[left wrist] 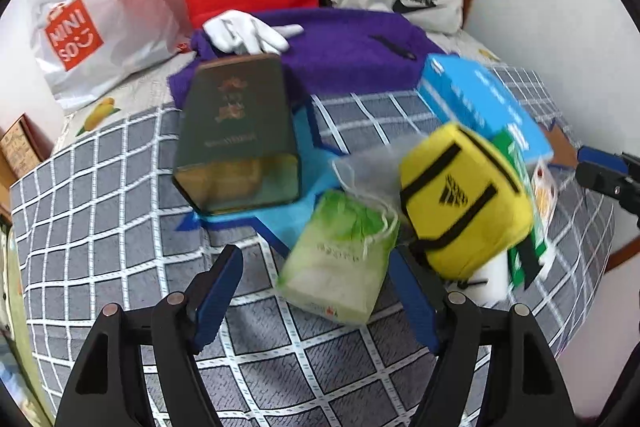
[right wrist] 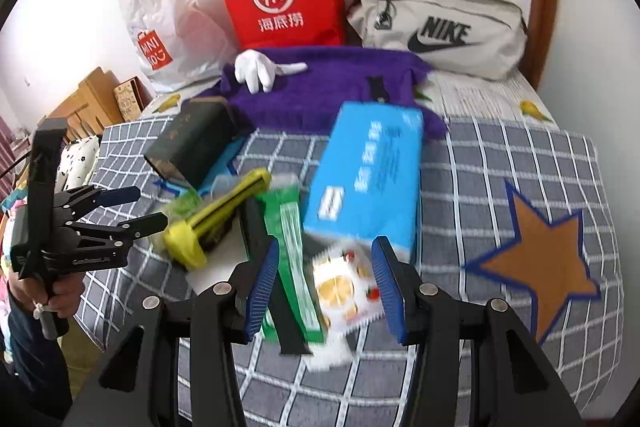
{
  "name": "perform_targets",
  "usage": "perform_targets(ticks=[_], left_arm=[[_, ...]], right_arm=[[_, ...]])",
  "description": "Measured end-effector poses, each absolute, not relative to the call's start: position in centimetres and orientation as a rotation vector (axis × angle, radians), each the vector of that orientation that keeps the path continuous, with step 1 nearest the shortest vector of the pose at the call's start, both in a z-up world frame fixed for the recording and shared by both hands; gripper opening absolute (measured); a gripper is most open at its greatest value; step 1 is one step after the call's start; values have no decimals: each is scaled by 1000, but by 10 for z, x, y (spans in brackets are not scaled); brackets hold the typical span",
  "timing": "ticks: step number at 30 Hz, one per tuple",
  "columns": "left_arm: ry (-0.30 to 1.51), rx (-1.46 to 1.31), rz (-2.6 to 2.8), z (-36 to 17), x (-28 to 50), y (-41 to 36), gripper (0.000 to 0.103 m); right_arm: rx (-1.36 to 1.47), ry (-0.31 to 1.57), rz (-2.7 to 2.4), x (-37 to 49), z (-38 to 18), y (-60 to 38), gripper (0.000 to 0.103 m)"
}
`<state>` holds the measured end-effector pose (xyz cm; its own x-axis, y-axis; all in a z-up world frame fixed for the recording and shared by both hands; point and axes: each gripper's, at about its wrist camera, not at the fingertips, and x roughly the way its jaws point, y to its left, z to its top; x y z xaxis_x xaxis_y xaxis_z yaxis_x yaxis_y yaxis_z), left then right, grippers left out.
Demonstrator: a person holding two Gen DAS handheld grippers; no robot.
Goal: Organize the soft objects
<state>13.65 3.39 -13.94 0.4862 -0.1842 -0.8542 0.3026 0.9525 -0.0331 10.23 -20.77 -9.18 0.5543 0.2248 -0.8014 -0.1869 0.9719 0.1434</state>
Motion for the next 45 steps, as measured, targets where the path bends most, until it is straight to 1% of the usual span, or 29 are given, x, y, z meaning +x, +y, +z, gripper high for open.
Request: perform_targets(ticks=[3,9,10,11,14,17,20,24,33,35,37,40,41,42,43,44,45], left_arm=[[1022,190,-324,-150,135,27,76],[1037,295,-298,-170,141,10,77],[1028,307,-283,-172,142,8,78],[1016,303,-282,-170,141,9,77],[1018,264,-279,-166,140,15,61],[1003,272,-226,-162,134,25,58],[1001,265,-145,-159,126,39,58],[1029,187,-121,-163,119,56,59],[1022,138,-102,-164,112,62,61],[1022,126,-104,-165,112,63,61],[1022,116,-105,-166,112,64,61],[1022,104,-105,-167,113,66,62],[1023,103,-105,-167,113,66,62],[1023,105,-106,-167,113,65,63],[1029,108,-105,-166,113,66,63],[1030,108,-105,-166,113,66,63],[1032,106,-104,-166,113,66,63]], right_arm=[[61,966,226,93,-100,-212,48],[75,991,201,86,-115,-218,48],[75,997,196,85,-117,-219,48],[74,1000,192,85,-119,-220,48],[63,1005,195,83,-123,-219,48],[53,998,219,83,-126,-217,48],[50,1000,222,84,-133,-217,48],[74,1021,205,87,-145,-227,48],[219,1053,227,104,-163,-251,50],[238,1053,258,108,-165,-248,52],[248,1055,288,112,-167,-243,57],[259,1041,297,116,-169,-238,56],[269,1028,302,116,-168,-238,55],[273,1019,307,115,-167,-238,51],[260,1010,311,114,-165,-237,39],[247,1000,309,112,-164,-236,24],[231,981,302,108,-162,-236,17]])
